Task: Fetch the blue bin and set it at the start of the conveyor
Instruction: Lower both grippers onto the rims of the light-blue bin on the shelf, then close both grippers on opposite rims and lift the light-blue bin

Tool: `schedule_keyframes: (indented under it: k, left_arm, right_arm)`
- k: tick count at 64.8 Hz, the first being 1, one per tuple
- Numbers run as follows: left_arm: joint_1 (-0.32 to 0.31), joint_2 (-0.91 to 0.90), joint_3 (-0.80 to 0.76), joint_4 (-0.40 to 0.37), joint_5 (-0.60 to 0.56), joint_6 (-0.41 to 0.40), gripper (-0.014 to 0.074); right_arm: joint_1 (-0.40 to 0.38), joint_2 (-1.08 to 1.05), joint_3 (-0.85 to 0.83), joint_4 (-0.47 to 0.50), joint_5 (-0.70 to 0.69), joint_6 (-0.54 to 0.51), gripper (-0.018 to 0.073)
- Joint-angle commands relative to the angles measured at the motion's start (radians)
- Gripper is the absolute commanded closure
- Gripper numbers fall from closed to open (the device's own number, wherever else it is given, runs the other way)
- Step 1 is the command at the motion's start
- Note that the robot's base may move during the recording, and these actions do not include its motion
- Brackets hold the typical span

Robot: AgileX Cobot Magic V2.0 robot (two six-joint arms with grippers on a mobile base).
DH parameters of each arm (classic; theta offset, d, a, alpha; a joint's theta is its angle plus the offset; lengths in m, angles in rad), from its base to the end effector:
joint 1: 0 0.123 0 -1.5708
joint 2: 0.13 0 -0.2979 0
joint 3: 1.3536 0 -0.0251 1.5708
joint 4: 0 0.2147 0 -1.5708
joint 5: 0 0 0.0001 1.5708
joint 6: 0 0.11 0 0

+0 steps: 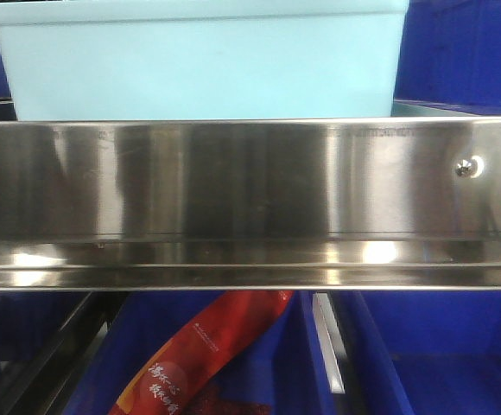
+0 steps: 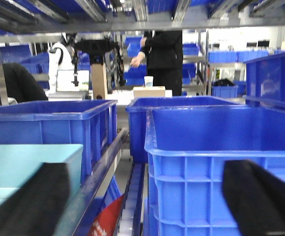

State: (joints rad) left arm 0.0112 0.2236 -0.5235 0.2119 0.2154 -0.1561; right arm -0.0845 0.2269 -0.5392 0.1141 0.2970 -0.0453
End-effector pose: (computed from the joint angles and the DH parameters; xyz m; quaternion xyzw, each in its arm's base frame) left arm 0.0180 0.0052 0.3496 -0.0044 0.6421 0.0383 0.7656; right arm 0.0185 0.0021 0.3451 0.0372 0.6683 0.0035 0.7430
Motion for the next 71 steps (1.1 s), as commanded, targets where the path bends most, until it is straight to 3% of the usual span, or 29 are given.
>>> schedule_keyframes:
  k: [1,8,28,35,45,55,63,71]
  left_arm:
    - [0.006,0.081,-0.062,0.004,0.015,-0.001,0.0115]
    - [-0.017,0.171,-0.138,0.002,0.070,-0.001,0.0113]
    - [-0.337,0.491,-0.391,0.002,0.232,-0.001,0.0113]
    - [-0.395,0.641,-0.514,0.000,0.334,-0.005,0.0113]
    - [-0.370,0.846,-0.720,-0.057,0.494,-0.012,0.0122]
    - [-0.314,1.017,-0.889,-0.098,0.611,-0.012,0.0123]
    - [-0.261,1.142,-0.993,-0.161,0.659,-0.012,0.0123]
    - [-0.235,1.247,-1.047,-0.167,0.672,-0.012,0.0123]
  right_arm:
    - [0.005,0.075,-0.040,-0.005,0.008,-0.009,-0.0005]
    - [0.027,0.164,-0.109,-0.005,0.033,-0.009,0.0021]
    - [0.268,0.477,-0.353,-0.002,0.096,-0.035,0.0032]
    - [0.331,0.640,-0.478,-0.002,0.210,-0.035,0.0032]
    - [0.336,0.849,-0.692,-0.002,0.396,-0.028,0.0032]
    - [0.336,1.038,-0.904,-0.021,0.565,0.072,0.0032]
    - [0.336,1.189,-1.076,-0.038,0.683,0.088,0.0032]
    - [0.336,1.313,-1.193,-0.040,0.725,0.089,0.0032]
